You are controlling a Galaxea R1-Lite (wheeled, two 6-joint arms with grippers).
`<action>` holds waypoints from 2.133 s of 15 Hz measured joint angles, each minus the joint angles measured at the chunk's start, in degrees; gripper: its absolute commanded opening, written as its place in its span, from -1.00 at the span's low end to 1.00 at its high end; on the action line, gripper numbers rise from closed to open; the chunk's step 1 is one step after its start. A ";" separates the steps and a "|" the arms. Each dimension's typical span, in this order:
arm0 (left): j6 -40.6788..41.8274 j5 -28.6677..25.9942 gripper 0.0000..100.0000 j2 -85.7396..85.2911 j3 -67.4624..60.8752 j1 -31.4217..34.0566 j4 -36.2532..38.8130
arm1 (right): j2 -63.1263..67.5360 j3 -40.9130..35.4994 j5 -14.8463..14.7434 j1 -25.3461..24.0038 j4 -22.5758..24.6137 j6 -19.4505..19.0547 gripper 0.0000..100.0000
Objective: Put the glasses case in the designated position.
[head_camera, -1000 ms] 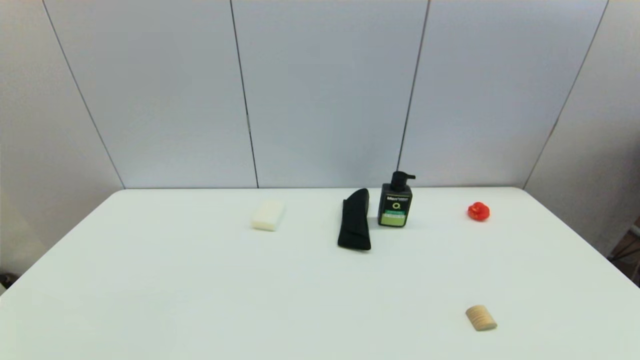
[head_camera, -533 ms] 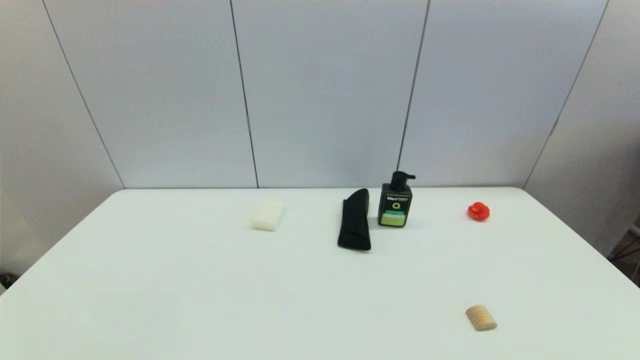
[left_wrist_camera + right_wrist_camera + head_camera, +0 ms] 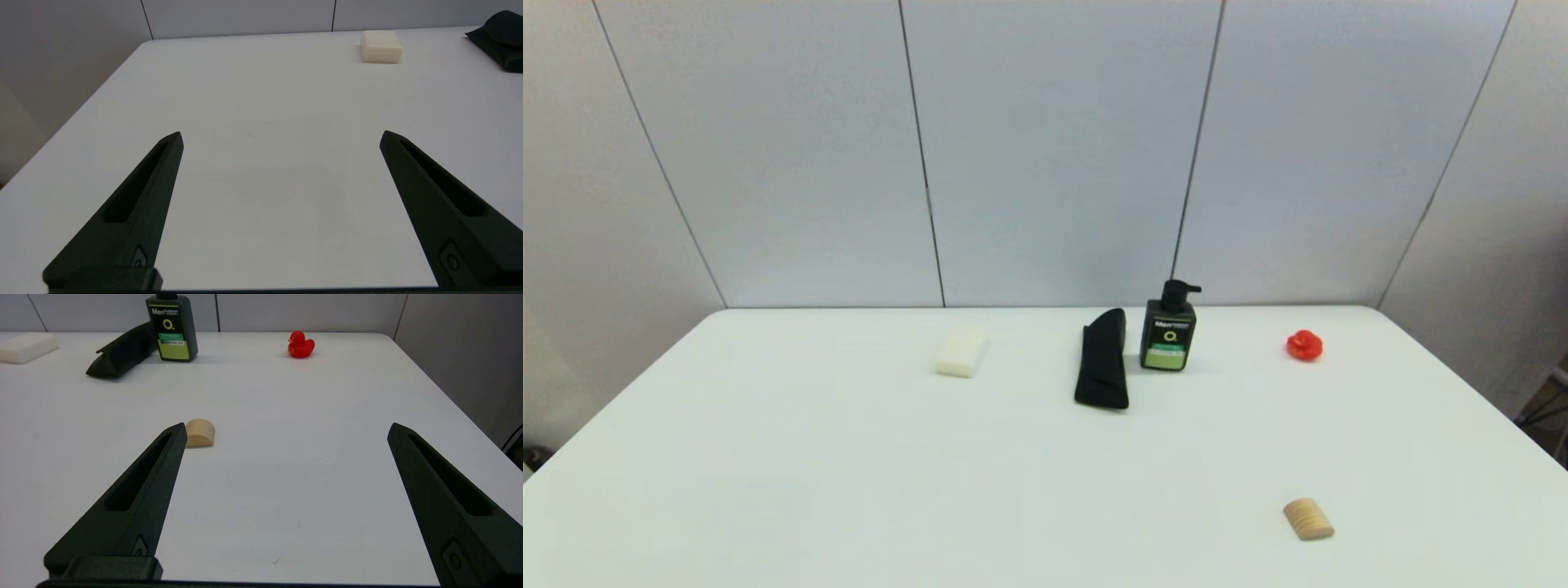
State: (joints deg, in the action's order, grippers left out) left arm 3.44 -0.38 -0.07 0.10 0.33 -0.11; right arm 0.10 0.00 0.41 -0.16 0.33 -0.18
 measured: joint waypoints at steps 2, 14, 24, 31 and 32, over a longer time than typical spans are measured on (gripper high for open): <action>-1.35 0.51 1.00 0.00 0.00 0.00 0.01 | 0.00 0.00 0.00 0.00 0.00 -0.02 1.00; -4.47 1.94 1.00 0.00 0.00 0.00 -0.16 | 0.00 0.00 0.00 0.00 0.00 -0.02 1.00; -4.47 1.91 1.00 0.00 0.00 0.00 -0.16 | 0.00 0.00 0.10 0.00 0.02 -0.48 1.00; -4.47 1.91 1.00 0.00 0.00 -0.02 -0.16 | 0.00 0.00 0.00 0.00 -0.02 -0.15 1.00; -4.47 1.91 1.00 0.00 0.00 -0.02 -0.16 | 0.00 0.00 0.00 0.00 -0.02 -0.11 1.00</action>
State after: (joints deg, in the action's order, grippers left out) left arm -1.04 1.54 -0.07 0.10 0.30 -0.27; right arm 0.10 0.00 0.41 -0.16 0.30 -0.29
